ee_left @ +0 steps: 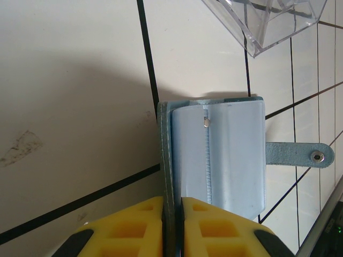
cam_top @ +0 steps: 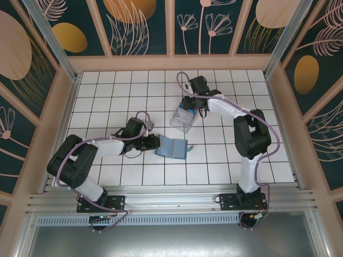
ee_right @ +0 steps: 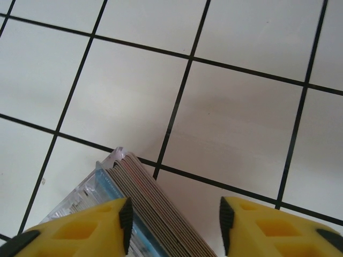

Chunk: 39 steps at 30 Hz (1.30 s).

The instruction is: Put the credit cards into the card holder

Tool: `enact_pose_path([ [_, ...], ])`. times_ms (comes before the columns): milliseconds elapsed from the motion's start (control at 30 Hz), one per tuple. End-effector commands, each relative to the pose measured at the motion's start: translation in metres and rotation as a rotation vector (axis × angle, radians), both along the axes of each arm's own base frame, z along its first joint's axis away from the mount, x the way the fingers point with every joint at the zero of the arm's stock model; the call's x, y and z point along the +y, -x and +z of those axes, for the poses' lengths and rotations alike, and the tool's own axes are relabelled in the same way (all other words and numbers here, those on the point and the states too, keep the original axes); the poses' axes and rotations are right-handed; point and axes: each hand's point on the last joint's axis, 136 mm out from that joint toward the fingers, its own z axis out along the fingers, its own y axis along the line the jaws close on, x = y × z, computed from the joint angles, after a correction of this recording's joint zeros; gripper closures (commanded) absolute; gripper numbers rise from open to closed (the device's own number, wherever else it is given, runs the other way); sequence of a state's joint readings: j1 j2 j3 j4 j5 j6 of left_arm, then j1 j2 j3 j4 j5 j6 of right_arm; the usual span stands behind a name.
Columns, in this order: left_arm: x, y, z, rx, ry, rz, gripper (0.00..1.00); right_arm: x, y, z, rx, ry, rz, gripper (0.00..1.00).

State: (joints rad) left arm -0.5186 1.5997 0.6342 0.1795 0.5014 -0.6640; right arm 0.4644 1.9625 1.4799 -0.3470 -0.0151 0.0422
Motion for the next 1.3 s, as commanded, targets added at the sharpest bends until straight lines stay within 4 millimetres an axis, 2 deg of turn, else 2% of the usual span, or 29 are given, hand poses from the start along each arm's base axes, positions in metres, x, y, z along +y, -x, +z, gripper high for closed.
enact_pose_path([
  [0,-0.006,0.0,0.004,-0.004,0.021,-0.012,0.83,0.009,0.007,0.008,-0.01,-0.023,0.051,0.42],
  [367,-0.006,0.0,0.005,-0.007,0.02,-0.013,0.83,0.005,0.01,-0.022,0.057,0.023,0.043,0.39],
  [567,-0.005,0.001,0.004,-0.004,0.021,-0.012,0.83,0.001,0.01,-0.031,0.075,0.045,0.034,0.39],
  [733,-0.006,0.0,0.005,-0.006,0.024,-0.013,0.83,-0.003,0.006,-0.023,0.049,0.051,0.012,0.42],
  [967,-0.006,0.0,0.004,-0.005,0.024,-0.011,0.82,-0.009,-0.001,0.007,-0.036,0.041,-0.02,0.43],
  [1100,-0.007,-0.001,0.005,-0.007,0.025,-0.014,0.82,-0.01,-0.002,0.013,-0.049,0.039,-0.019,0.45],
  [1267,-0.008,-0.002,0.005,-0.007,0.027,-0.015,0.82,-0.009,0.0,0.01,-0.042,0.037,-0.017,0.55],
])
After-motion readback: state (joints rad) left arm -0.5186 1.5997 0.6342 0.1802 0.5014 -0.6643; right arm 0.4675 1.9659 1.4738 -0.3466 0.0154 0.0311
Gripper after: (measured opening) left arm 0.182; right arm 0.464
